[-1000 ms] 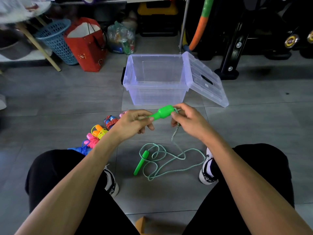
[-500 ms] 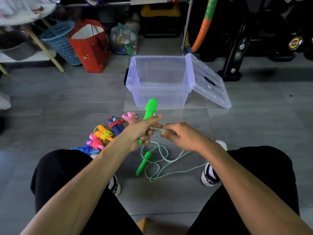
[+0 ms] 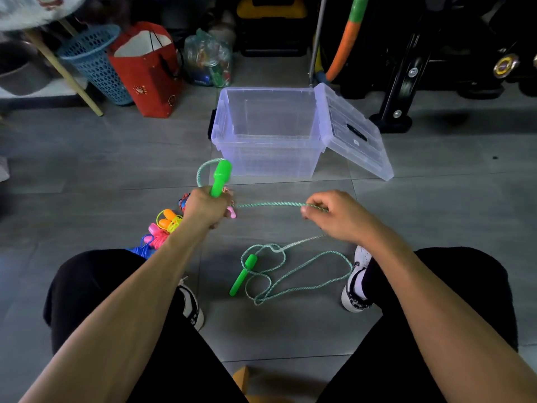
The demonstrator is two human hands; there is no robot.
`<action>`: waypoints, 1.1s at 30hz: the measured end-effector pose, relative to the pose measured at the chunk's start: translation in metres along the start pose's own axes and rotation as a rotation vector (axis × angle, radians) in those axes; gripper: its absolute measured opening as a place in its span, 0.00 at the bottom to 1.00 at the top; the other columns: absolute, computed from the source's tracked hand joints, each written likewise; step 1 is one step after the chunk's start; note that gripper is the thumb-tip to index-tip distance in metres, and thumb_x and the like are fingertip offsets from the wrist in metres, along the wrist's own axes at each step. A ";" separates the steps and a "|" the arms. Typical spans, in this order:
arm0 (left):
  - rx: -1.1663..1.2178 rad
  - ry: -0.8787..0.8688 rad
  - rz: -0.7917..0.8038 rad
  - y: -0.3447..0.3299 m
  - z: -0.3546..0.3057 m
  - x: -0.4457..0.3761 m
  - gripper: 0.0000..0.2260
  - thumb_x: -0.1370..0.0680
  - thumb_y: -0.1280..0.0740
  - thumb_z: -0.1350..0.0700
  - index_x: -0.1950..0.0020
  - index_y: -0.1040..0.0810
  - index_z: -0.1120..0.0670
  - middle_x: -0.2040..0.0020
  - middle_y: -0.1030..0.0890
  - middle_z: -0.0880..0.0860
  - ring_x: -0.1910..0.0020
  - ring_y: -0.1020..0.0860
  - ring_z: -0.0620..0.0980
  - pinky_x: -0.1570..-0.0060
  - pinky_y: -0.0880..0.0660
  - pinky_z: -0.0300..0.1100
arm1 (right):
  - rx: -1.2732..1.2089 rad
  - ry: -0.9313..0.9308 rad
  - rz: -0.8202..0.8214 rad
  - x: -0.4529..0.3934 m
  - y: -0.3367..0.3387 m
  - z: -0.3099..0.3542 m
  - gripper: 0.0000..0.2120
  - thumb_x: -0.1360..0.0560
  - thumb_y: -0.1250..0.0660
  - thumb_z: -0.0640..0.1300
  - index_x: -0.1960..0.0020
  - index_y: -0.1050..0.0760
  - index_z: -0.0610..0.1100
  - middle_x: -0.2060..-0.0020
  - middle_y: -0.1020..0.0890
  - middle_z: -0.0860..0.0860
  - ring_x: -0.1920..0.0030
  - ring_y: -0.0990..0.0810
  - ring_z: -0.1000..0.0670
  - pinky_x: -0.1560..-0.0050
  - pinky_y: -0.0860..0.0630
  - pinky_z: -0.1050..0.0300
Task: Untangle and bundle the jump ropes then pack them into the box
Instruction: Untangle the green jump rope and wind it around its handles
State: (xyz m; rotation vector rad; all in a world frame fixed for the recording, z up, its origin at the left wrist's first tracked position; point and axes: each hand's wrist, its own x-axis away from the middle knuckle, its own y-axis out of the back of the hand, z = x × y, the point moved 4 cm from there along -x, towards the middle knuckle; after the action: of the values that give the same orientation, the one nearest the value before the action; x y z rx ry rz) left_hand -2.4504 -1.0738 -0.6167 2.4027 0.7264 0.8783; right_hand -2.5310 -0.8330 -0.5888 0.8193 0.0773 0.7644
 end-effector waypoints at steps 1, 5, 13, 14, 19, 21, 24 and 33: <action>0.039 -0.040 0.069 -0.003 -0.004 0.004 0.11 0.23 0.31 0.49 0.61 0.23 0.54 0.81 0.27 0.46 0.80 0.35 0.48 0.82 0.37 0.34 | -0.005 0.006 -0.008 0.000 0.001 -0.001 0.12 0.21 0.36 0.50 0.56 0.21 0.44 0.71 0.24 0.53 0.72 0.30 0.55 0.66 0.33 0.58; 0.190 -0.230 0.593 -0.043 -0.025 0.045 0.07 0.24 0.29 0.54 0.48 0.20 0.53 0.74 0.25 0.53 0.82 0.38 0.45 0.79 0.36 0.35 | -0.022 0.052 0.042 0.000 -0.013 0.009 0.13 0.21 0.35 0.49 0.57 0.22 0.40 0.73 0.27 0.51 0.73 0.33 0.54 0.69 0.36 0.55; -0.022 -0.083 0.146 -0.017 -0.007 0.004 0.05 0.25 0.34 0.60 0.58 0.20 0.59 0.77 0.22 0.48 0.79 0.32 0.48 0.80 0.37 0.33 | -0.078 -0.033 0.036 0.001 -0.003 0.003 0.08 0.23 0.33 0.48 0.56 0.20 0.45 0.69 0.22 0.55 0.67 0.24 0.54 0.63 0.30 0.59; -0.117 -0.075 0.060 -0.010 -0.004 0.002 0.05 0.25 0.35 0.60 0.60 0.20 0.58 0.78 0.23 0.48 0.80 0.30 0.46 0.81 0.37 0.33 | -0.085 -0.043 0.026 0.002 -0.001 0.000 0.08 0.23 0.34 0.48 0.56 0.20 0.45 0.69 0.22 0.54 0.67 0.25 0.53 0.64 0.30 0.59; 0.008 -0.262 0.316 -0.032 -0.018 0.021 0.11 0.26 0.28 0.56 0.46 0.23 0.46 0.75 0.23 0.50 0.78 0.30 0.47 0.78 0.33 0.36 | -0.022 -0.007 0.029 -0.003 -0.006 0.002 0.07 0.22 0.34 0.48 0.57 0.22 0.48 0.73 0.27 0.56 0.74 0.31 0.59 0.68 0.37 0.62; 0.051 -0.335 0.489 -0.048 -0.031 0.042 0.06 0.24 0.28 0.53 0.49 0.21 0.48 0.75 0.24 0.51 0.79 0.32 0.47 0.78 0.34 0.36 | -0.034 0.041 0.075 -0.006 -0.015 0.010 0.08 0.21 0.34 0.48 0.58 0.23 0.47 0.73 0.29 0.55 0.74 0.34 0.58 0.69 0.38 0.60; -0.031 -0.350 0.526 -0.052 -0.035 0.049 0.07 0.22 0.31 0.51 0.58 0.21 0.53 0.74 0.21 0.49 0.78 0.32 0.48 0.74 0.33 0.38 | -0.023 0.062 0.086 -0.007 -0.020 0.016 0.10 0.22 0.34 0.48 0.60 0.23 0.45 0.73 0.29 0.54 0.73 0.34 0.58 0.70 0.38 0.60; 0.071 0.066 0.049 -0.015 0.008 -0.005 0.06 0.25 0.32 0.57 0.52 0.18 0.58 0.75 0.19 0.46 0.73 0.28 0.50 0.81 0.38 0.32 | -0.118 -0.041 -0.032 -0.001 0.003 -0.001 0.08 0.22 0.35 0.47 0.57 0.19 0.47 0.71 0.22 0.56 0.68 0.25 0.55 0.64 0.30 0.60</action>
State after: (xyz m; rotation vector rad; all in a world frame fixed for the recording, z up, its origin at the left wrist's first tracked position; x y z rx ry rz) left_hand -2.4528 -1.0677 -0.6325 2.4733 0.7380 0.9709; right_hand -2.5341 -0.8319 -0.5876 0.7201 0.0084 0.7149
